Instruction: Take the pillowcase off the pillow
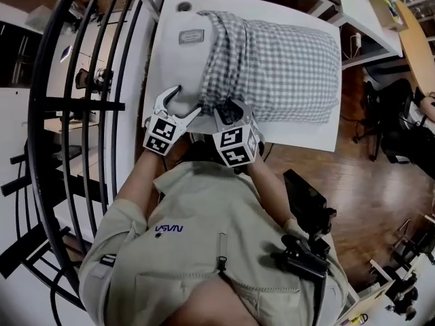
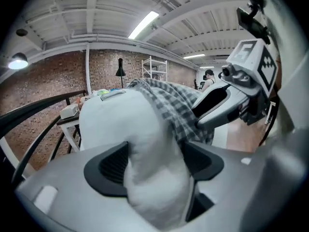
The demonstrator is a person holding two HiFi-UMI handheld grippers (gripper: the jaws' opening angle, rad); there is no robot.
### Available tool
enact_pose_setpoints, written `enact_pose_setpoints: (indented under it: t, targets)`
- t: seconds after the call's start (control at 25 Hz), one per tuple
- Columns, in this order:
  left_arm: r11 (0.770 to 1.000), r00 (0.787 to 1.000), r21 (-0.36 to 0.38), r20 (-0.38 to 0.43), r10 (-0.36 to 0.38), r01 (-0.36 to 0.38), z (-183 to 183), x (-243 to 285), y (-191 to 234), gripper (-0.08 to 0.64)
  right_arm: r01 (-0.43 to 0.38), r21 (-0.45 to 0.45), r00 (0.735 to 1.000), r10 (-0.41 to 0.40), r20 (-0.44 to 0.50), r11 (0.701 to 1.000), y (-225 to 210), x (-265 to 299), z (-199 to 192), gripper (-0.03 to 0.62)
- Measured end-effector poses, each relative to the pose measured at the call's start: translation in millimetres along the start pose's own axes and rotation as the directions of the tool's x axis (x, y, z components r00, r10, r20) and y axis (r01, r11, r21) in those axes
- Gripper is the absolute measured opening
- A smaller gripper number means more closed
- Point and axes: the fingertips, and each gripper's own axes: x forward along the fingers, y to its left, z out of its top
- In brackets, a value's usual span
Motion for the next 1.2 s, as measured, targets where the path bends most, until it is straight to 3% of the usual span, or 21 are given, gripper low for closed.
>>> enact_pose_setpoints:
  t: [0.08,0.16,0.24,0.32,0.48,0.64,0.76,0.84,0.96,1.2]
  targets:
    - [1.0,0.999,0.018,-0.026,0.023,-0.022,-4.1,7.2,8.4,0.325,0.059,-0.077,0.998,-0.06,-0.014,0.995,-0.2,19.4,0.2,0.151]
    - [0.997,0.998,0.048,-0.032,0.054,-0.052,-4.6,7.4,14.7,0.225,0.113,-0.123,0.993,-0.116,-0.019,0.986,-1.8,27.8,1.4,0.082]
    - [0.995,0.998,0.075,-0.014,0.068,-0.066,-1.4,-0.3,16.2,0.105,0.144,-0.114,0.989,-0.146,-0.014,0.983,-1.0,22.0,2.1,0.03]
    - [0.992,0.997,0.096,0.032,0.073,-0.076,14.2,-11.2,20.2,0.043,0.186,-0.091,0.982,-0.187,0.003,0.978,-7.7,7.1,7.4,0.02]
    - [0.991,0.985,0.084,0.151,0.087,-0.101,54.8,-36.7,36.8,0.023,0.341,-0.093,0.94,-0.339,0.036,0.935,-43.8,-34.6,15.7,0.017]
    - [0.992,0.967,0.055,0.235,0.097,-0.113,81.5,-58.6,54.0,0.021,0.499,-0.142,0.865,-0.501,0.021,0.855,-93.4,-78.6,1.1,0.014]
    - [0.994,0.957,-0.003,0.27,0.109,-0.112,83.1,-68.4,63.8,0.02,0.556,-0.193,0.823,-0.568,-0.006,0.808,-122.5,-95.0,-17.7,0.014]
    - [0.993,0.959,-0.039,0.259,0.116,-0.11,72.9,-68.7,64.6,0.018,0.568,-0.214,0.809,-0.587,-0.03,0.794,-132.7,-95.5,-31.2,0.014]
    - [0.989,0.969,-0.094,0.21,0.132,-0.114,45.4,-62.0,62.6,0.018,0.553,-0.219,0.811,-0.58,-0.082,0.804,-135.4,-83.1,-57.0,0.014]
    - [0.977,0.988,-0.187,0.103,0.12,-0.099,-17.7,-34.0,43.8,0.026,0.457,-0.136,0.859,-0.476,-0.186,0.879,-122.9,-51.1,-100.2,0.014]
